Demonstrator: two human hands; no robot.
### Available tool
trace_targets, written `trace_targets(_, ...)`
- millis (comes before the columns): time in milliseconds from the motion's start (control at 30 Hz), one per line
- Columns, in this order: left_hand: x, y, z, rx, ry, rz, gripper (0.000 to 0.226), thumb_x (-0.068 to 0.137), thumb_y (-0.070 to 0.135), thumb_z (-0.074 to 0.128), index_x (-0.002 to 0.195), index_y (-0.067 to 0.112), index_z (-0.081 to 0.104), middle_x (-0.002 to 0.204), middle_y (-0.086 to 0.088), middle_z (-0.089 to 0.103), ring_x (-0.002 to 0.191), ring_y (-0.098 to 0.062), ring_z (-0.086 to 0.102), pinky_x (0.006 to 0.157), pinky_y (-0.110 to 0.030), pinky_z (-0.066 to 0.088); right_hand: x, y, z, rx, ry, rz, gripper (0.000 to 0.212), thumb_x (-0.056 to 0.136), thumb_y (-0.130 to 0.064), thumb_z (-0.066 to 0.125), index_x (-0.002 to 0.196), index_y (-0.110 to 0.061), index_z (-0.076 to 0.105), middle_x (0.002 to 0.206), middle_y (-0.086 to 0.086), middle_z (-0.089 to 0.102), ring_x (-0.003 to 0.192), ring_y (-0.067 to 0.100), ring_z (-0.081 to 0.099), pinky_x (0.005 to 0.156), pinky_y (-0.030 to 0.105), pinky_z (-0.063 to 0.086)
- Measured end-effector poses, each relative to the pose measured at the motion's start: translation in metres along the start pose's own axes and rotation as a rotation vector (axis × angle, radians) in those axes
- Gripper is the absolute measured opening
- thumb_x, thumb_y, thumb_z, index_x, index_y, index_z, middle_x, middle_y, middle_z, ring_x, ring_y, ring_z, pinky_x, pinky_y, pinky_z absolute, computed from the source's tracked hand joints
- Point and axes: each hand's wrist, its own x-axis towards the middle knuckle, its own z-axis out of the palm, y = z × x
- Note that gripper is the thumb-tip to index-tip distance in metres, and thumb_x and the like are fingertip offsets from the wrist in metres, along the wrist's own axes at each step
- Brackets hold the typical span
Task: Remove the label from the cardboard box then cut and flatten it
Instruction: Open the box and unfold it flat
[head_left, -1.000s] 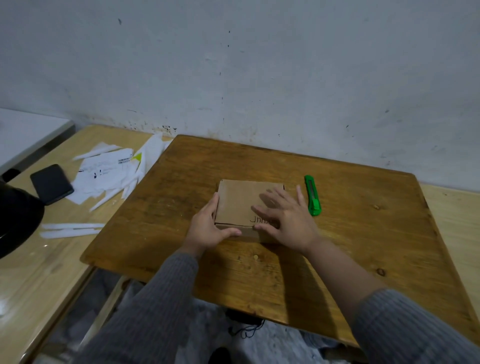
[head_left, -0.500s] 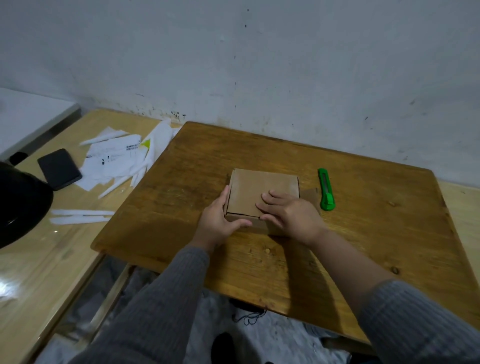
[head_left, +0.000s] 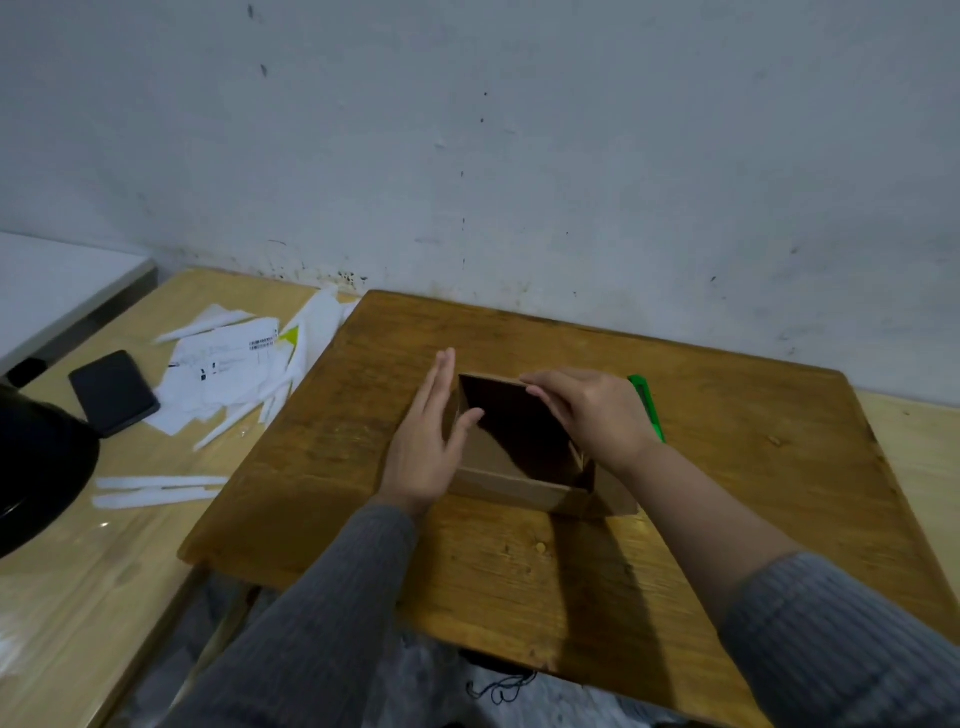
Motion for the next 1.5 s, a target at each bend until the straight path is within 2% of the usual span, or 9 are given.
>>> trace_targets(167, 0.019, 0.011, -0.007, 0.154, 0.048, 0.171, 0.047, 0.102, 0.030, 0.042, 0.145, 0.045, 0.032, 0.132, 0.012, 0.056, 0.119, -0.002, 0.051, 0.097, -0.035, 0.051, -0.008, 0.001, 0.008, -0.206, 0.155, -0.003, 0.021, 0.092, -0.030, 0.056, 0.108, -0.023, 0.069, 0.108, 0.000, 0.070, 0.104, 0.021, 0.061, 0.088, 0.039, 0.041)
trace_targets(267, 0.023, 0.015, -0.005, 0.180, 0.087, 0.184, 0.044, 0.100, 0.032, 0.041, 0.144, 0.039, 0.038, 0.119, 0.014, 0.060, 0.103, 0.002, 0.056, 0.086, -0.029, 0.054, -0.024, -0.009, 0.012, -0.302, 0.230, -0.004, 0.022, 0.088, -0.031, 0.062, 0.109, -0.025, 0.068, 0.108, 0.002, 0.066, 0.101, 0.022, 0.052, 0.086, 0.038, 0.036)
trace_targets(400, 0.032, 0.023, -0.005, 0.196, 0.144, 0.205, 0.041, 0.101, 0.033, 0.041, 0.142, 0.038, 0.040, 0.109, 0.015, 0.062, 0.094, 0.003, 0.055, 0.078, -0.023, 0.053, -0.044, -0.024, 0.023, -0.112, -0.144, -0.078, 0.030, 0.090, -0.033, 0.055, 0.115, -0.020, 0.066, 0.104, -0.002, 0.068, 0.092, 0.015, 0.060, 0.077, 0.030, 0.051)
trace_targets(567, 0.040, 0.029, -0.004, 0.224, 0.162, 0.181, 0.038, 0.102, 0.032, 0.042, 0.139, 0.034, 0.048, 0.109, 0.014, 0.064, 0.093, 0.003, 0.055, 0.078, -0.022, 0.053, -0.056, -0.025, 0.034, 0.046, -0.418, 0.137, 0.037, 0.093, -0.022, 0.053, 0.129, -0.028, 0.056, 0.125, -0.007, 0.065, 0.116, 0.010, 0.057, 0.099, 0.028, 0.047)
trace_targets(900, 0.035, 0.059, 0.002, 0.400, 0.323, 0.103, 0.029, 0.099, 0.036, 0.048, 0.121, 0.031, 0.067, 0.080, 0.016, 0.063, 0.067, -0.002, 0.053, 0.072, -0.032, 0.047, -0.069, 0.013, 0.011, -0.045, -0.289, 0.386, 0.028, 0.086, -0.013, 0.061, 0.109, -0.027, 0.070, 0.119, -0.006, 0.068, 0.124, 0.015, 0.052, 0.112, 0.037, 0.033)
trace_targets(1067, 0.029, 0.078, 0.003, 0.494, 0.334, 0.015, 0.033, 0.100, 0.037, 0.045, 0.125, 0.030, 0.065, 0.072, 0.014, 0.059, 0.060, -0.005, 0.049, 0.059, -0.033, 0.049, -0.075, 0.007, 0.016, -0.080, -0.257, 0.623, 0.031, 0.094, -0.029, 0.052, 0.123, -0.033, 0.061, 0.155, 0.001, 0.028, 0.144, 0.023, 0.023, 0.118, 0.039, 0.018)
trace_targets(1200, 0.019, 0.085, 0.007, 0.519, 0.316, -0.024, 0.035, 0.101, 0.038, 0.042, 0.128, 0.033, 0.062, 0.073, 0.014, 0.058, 0.058, -0.001, 0.046, 0.048, -0.022, 0.035, -0.075, -0.033, 0.028, 0.314, -0.184, 1.066, 0.068, 0.093, -0.040, 0.052, 0.150, -0.027, 0.017, 0.161, 0.002, -0.004, 0.146, 0.026, 0.016, 0.113, 0.040, 0.029)
trace_targets(1300, 0.012, 0.087, 0.004, 0.523, 0.295, 0.004, 0.035, 0.101, 0.036, 0.042, 0.133, 0.035, 0.057, 0.070, 0.014, 0.055, 0.058, -0.002, 0.047, 0.046, -0.020, 0.033, -0.068, -0.041, 0.032, 0.459, -0.130, 1.191, 0.077, 0.095, -0.020, 0.052, 0.151, -0.023, 0.000, 0.161, 0.002, 0.001, 0.144, 0.025, 0.023, 0.110, 0.035, 0.033)
trace_targets(1500, 0.000, 0.082, -0.012, 0.557, 0.214, 0.083, 0.044, 0.101, 0.022, 0.042, 0.142, 0.037, 0.045, 0.078, 0.009, 0.056, 0.065, -0.010, 0.052, 0.055, -0.032, 0.051, -0.070, -0.015, 0.030, 0.517, -0.148, 1.134, 0.064, 0.095, -0.008, 0.049, 0.150, -0.022, 0.019, 0.160, -0.001, 0.008, 0.144, 0.021, 0.022, 0.109, 0.031, 0.033)
